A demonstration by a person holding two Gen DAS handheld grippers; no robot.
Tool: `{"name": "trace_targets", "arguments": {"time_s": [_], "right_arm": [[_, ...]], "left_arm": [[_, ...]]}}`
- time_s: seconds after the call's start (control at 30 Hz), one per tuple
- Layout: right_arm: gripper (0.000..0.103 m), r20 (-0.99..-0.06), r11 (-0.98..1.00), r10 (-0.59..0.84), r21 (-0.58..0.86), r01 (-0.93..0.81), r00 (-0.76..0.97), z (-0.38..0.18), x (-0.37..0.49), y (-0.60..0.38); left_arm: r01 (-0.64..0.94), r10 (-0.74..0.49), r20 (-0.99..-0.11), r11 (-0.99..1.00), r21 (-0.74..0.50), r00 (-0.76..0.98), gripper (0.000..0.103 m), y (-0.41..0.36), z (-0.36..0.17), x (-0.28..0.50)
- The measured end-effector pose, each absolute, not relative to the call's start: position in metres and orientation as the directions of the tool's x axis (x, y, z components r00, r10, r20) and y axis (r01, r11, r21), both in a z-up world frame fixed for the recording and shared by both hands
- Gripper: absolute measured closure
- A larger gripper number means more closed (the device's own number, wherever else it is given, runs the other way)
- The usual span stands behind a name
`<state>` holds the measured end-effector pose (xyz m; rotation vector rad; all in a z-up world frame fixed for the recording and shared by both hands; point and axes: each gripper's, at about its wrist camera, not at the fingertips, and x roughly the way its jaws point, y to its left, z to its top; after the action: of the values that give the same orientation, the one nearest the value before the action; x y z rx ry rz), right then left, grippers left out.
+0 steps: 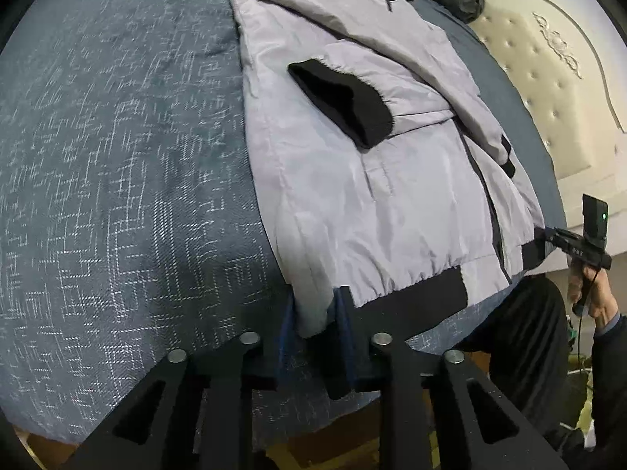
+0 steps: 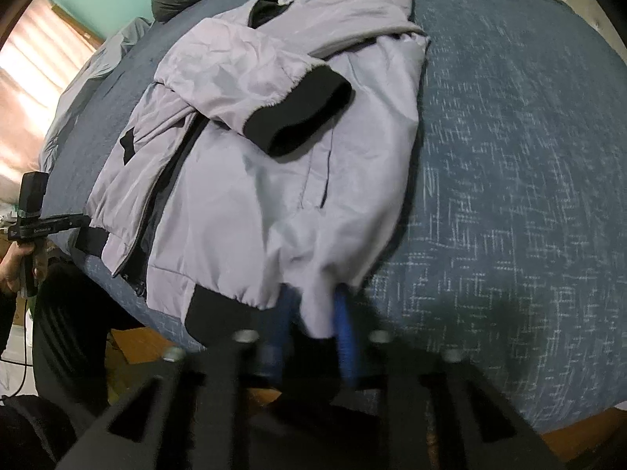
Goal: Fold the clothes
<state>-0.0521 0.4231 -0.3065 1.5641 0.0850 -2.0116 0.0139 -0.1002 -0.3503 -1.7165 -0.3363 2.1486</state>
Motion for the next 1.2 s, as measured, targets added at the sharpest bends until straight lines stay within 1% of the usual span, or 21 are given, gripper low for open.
{"name": "trace_targets", "arguments": {"time_s": [0.03,0.2,0.4,0.47,0.7,0.87,1.2], "right_arm": [[0.093,-0.898,-0.824,-0.414,0.302,0.479,-0.146,-0.303,-0.052,0.423],[0.094,-0.862,-0.796,-0.480,0.348,0.495,-0.166,-0.278,-0.050,0.423],[0.094,-0.841,-0.773,-0.507,0.348,0.530,-0.187,-0.256,-0.042,0.421],[0.094,-0.835,-0.766,-0.516,0.349,0.540,-0.191,-0.251,-0.039,0.421],[0.095,-0.811,-0.738,-0.553,0.371,0.563,-0.190,-0.236,-0.022,0.429],[0.095,-0.789,-0.708,-0.586,0.388,0.590,-0.184,-0.216,-0.009,0.435],[0.095,-0.743,-0.668,-0.634,0.389,0.634,-0.213,-0.174,-0.037,0.420]], "left_arm": [[-0.146,0.427,-0.883,-0.903,-0.404,-0.195,0.088,-0.099,-0.347,0.014],[-0.183,0.441,-0.869,-0.895,-0.407,-0.223,0.089,-0.099,-0.322,0.016],[-0.234,0.438,-0.865,-0.892,-0.386,-0.242,0.089,-0.111,-0.295,0.038],[-0.245,0.436,-0.864,-0.893,-0.379,-0.253,0.089,-0.119,-0.293,0.042],[-0.279,0.465,-0.845,-0.876,-0.394,-0.264,0.089,-0.111,-0.272,0.046],[-0.324,0.471,-0.840,-0.866,-0.382,-0.270,0.089,-0.108,-0.252,0.054],[-0.373,0.458,-0.829,-0.866,-0.333,-0.321,0.089,-0.106,-0.208,0.033]]}}
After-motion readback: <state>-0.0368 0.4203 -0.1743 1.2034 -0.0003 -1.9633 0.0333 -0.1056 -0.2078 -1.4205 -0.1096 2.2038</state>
